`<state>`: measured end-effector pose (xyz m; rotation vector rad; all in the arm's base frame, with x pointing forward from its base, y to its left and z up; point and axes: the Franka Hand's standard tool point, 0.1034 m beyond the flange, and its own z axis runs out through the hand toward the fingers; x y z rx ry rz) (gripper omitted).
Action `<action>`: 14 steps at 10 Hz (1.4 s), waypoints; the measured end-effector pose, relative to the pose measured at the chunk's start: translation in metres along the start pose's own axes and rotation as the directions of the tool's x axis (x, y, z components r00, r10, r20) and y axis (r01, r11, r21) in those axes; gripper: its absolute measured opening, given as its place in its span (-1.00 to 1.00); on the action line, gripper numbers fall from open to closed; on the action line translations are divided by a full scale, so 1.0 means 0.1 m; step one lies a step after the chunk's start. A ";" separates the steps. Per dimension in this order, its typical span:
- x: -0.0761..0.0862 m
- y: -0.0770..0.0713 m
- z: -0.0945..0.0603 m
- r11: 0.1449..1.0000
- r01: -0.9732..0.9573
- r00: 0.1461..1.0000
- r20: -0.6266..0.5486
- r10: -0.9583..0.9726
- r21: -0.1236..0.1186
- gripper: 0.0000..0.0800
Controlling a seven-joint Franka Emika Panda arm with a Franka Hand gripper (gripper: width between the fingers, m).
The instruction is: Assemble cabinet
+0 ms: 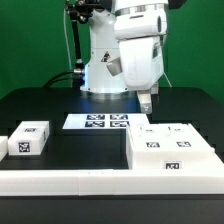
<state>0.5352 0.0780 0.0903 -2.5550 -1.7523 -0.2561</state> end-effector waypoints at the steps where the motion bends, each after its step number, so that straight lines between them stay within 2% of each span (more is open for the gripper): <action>1: -0.03 -0.03 0.02 0.985 -0.170 0.985 -0.009 0.170 0.014 0.62; 2: -0.03 -0.02 0.01 0.955 -0.296 0.955 -0.015 0.296 0.025 0.62; 5: -0.01 -0.04 0.02 0.894 -0.447 0.894 -0.014 0.448 0.029 0.62; 7: 0.00 -0.09 0.02 0.781 -0.625 0.781 -0.015 0.625 0.026 0.62; 8: 0.05 -0.14 -0.01 0.659 -0.752 0.658 -0.029 0.752 0.020 0.62; 9: 0.09 -0.22 -0.01 0.583 -0.812 0.582 -0.050 0.812 0.018 0.62; 10: 0.07 -0.27 0.03 0.537 -0.843 0.535 -0.053 0.843 0.027 0.62; 13: 0.08 -0.27 0.03 0.527 -0.850 0.525 -0.051 0.850 0.030 0.62; 14: 0.09 -0.28 0.04 0.494 -0.869 0.492 -0.060 0.869 0.031 0.62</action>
Offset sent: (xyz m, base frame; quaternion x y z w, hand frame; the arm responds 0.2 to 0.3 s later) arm 0.0000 0.0000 0.0000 0.0000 0.0000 0.1938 0.9810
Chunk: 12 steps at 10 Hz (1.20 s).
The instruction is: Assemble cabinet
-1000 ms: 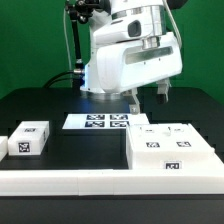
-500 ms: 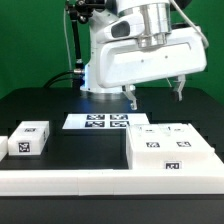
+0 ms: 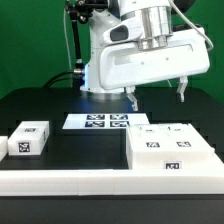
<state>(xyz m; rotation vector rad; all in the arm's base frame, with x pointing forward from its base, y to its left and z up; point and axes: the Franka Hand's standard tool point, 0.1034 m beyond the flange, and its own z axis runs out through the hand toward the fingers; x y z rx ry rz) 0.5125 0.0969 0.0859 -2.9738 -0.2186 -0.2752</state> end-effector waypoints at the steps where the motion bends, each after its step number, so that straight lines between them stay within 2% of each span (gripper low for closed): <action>1: -0.09 -0.05 0.05 0.999 -0.051 0.999 -0.006 0.051 -0.006 0.62; 3: -0.20 -0.10 0.09 0.994 -0.108 0.993 -0.056 0.107 -0.019 0.62; 4: -0.27 -0.06 0.11 0.994 -0.108 0.992 -0.071 0.106 -0.023 0.62; 7: -0.26 -0.07 0.11 0.995 -0.095 0.993 -0.068 0.093 -0.023 0.62; 8: -0.25 -0.05 0.10 0.996 -0.087 0.991 -0.103 0.085 -0.023 0.62; 9: -0.34 -0.02 0.13 0.996 -0.082 0.987 -0.141 0.078 -0.024 0.62; 10: -0.41 -0.03 0.15 0.996 -0.083 0.988 -0.130 0.079 -0.024 0.62; 11: -0.34 -0.03 0.13 0.997 -0.075 0.980 -0.188 0.069 -0.021 0.62; 12: -0.35 -0.04 0.18 0.998 -0.066 0.961 -0.269 0.060 -0.014 0.62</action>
Offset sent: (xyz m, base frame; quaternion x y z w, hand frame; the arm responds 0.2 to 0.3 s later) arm -0.0213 -0.0244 -0.0107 0.0085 0.1146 0.0655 0.9912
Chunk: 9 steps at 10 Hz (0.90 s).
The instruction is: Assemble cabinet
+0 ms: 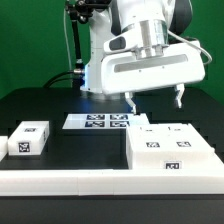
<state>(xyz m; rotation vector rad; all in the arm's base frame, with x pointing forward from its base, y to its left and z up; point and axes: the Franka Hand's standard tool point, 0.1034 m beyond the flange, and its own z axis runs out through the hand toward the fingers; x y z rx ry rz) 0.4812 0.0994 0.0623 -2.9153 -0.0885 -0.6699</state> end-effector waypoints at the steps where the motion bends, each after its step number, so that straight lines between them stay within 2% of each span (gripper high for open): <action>1: -0.13 0.00 0.10 1.000 -0.008 0.999 0.036 0.008 0.001 0.62; 2: -0.20 -0.03 0.17 1.000 -0.007 0.997 0.074 0.007 0.000 0.62; 3: -0.11 -0.03 0.19 1.000 -0.006 0.996 0.085 0.006 0.001 0.62; 5: -0.08 0.02 0.26 1.000 -0.015 0.996 0.084 0.016 -0.004 0.62; 7: -0.02 0.10 0.24 1.000 -0.017 0.997 0.078 0.017 -0.009 0.62; 9: -0.04 0.08 0.25 1.000 -0.011 0.997 0.082 0.011 -0.006 0.62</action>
Offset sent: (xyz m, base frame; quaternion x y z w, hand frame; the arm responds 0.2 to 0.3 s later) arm 0.0248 -0.0082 -0.0104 -0.0344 -0.0041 0.0223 0.9992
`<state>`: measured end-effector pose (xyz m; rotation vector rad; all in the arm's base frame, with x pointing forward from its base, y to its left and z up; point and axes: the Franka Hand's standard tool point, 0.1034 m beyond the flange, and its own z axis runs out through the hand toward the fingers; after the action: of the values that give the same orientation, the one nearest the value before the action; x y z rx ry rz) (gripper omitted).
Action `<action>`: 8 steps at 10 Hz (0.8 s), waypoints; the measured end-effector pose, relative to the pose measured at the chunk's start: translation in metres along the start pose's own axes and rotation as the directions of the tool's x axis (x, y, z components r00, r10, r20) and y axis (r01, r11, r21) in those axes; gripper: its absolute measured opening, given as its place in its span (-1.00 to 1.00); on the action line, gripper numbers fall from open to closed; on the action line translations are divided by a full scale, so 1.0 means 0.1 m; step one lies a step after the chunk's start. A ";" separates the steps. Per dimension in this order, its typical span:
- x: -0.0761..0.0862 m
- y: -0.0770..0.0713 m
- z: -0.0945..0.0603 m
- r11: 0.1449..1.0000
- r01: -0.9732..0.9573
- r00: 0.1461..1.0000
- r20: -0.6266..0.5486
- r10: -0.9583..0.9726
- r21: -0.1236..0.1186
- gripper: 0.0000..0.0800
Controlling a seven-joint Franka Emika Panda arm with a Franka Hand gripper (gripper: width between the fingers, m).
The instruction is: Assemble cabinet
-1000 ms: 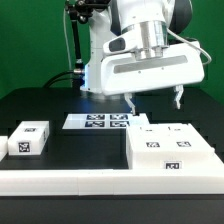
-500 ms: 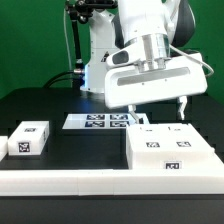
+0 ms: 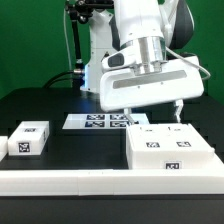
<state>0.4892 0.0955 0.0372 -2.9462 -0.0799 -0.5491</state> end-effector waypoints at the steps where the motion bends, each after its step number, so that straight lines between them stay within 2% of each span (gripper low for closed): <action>1: 0.00 0.00 0.00 1.000 0.001 1.000 0.000 -0.001 0.000 0.62; 2: 0.01 0.01 0.01 1.000 0.017 1.000 0.003 -0.017 -0.003 0.62; 5: 0.11 0.03 0.05 0.998 0.051 0.999 -0.008 -0.052 -0.034 0.62; 8: 0.11 0.05 0.12 0.998 0.045 0.999 -0.015 -0.046 -0.035 0.62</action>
Offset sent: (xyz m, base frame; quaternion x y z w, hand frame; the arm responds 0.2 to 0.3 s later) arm 0.0196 -0.0264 -0.0044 -0.0986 0.0140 -0.0736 0.9923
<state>0.5043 0.0924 0.0293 -2.9802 -0.1371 -0.5852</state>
